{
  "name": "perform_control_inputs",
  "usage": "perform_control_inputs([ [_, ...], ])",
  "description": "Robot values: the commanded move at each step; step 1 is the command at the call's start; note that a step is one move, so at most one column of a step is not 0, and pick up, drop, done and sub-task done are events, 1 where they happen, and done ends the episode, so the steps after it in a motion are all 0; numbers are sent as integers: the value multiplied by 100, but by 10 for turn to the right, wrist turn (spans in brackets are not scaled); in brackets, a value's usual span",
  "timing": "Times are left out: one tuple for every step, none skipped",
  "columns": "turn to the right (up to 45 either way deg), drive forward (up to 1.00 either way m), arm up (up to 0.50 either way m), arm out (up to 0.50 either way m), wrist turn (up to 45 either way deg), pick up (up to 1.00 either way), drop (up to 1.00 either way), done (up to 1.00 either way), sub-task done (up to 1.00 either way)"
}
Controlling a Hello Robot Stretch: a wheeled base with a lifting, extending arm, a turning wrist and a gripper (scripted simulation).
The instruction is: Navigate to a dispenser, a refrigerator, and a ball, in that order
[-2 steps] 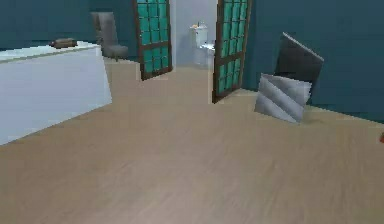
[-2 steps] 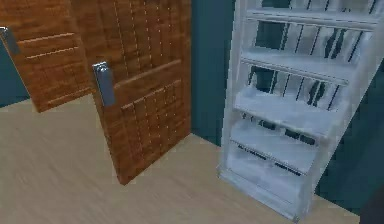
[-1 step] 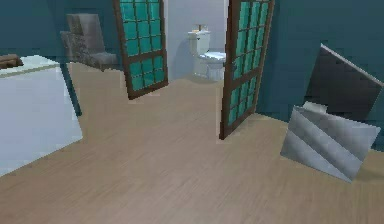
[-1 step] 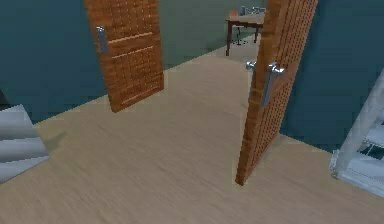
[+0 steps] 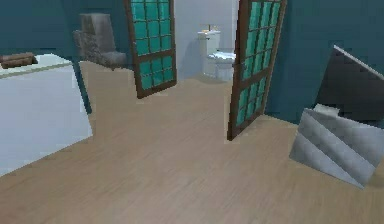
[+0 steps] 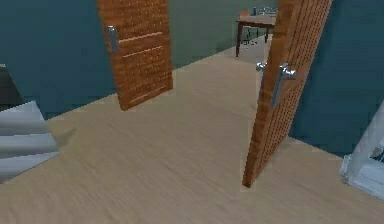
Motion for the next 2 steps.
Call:
perform_control_inputs([
  [-90, 0, 0, 0, 0, 0, 0, 0, 0],
  [0, 100, 0, 0, 0, 0, 0, 0, 0],
])
